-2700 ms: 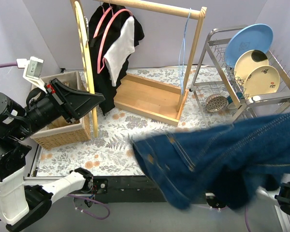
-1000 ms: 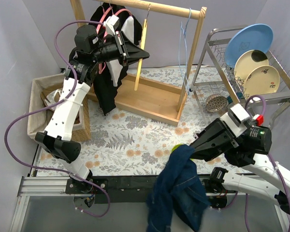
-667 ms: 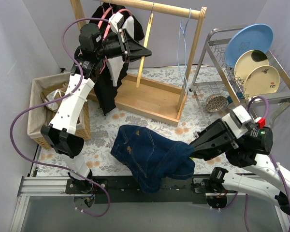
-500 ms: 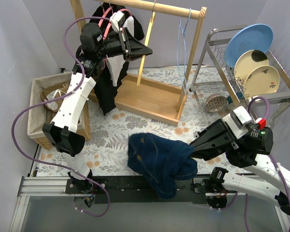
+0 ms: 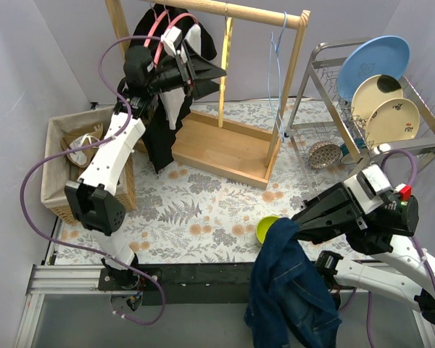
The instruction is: Place the skirt on the hanger
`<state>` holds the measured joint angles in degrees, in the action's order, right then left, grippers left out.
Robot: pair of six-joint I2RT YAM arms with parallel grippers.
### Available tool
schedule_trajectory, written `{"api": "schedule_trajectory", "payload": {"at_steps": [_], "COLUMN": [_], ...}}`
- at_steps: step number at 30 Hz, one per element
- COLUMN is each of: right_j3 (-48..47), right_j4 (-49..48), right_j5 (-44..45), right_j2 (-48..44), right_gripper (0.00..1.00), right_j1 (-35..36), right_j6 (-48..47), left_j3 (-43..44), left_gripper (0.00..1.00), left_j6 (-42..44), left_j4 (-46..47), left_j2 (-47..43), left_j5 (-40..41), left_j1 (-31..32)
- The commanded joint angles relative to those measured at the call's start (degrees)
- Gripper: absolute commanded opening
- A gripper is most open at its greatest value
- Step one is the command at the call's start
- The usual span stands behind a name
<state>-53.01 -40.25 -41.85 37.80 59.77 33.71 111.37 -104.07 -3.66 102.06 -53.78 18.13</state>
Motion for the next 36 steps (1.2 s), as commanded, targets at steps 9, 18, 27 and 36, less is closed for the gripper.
{"api": "schedule_trajectory", "payload": {"at_steps": [9, 18, 27, 36], "right_j3": [-6.6, -14.1, -17.6, -24.1], "right_j4": [8.4, 15.8, 8.3, -1.8], "right_j5": [15.4, 28.1, 31.7, 30.6], "right_j2": [0.9, 6.8, 18.7, 31.4], "right_gripper": [0.01, 0.01, 0.01, 0.01], "right_j1": [0.2, 0.1, 0.1, 0.2], "right_j6": [-2.9, -5.1, -2.4, 0.8], "left_j3": [-22.2, -33.7, -46.3, -55.8], "left_gripper": [0.98, 0.98, 0.98, 0.98], "left_j6": [14.9, 37.1, 38.9, 37.2], "left_j4": [1.8, -7.9, -3.6, 5.1], "left_j2": [-27.8, -46.9, -56.2, -60.6], "left_j5": [9.1, 2.1, -6.2, -13.4], "left_j1": [0.0, 0.0, 0.1, 0.2]}}
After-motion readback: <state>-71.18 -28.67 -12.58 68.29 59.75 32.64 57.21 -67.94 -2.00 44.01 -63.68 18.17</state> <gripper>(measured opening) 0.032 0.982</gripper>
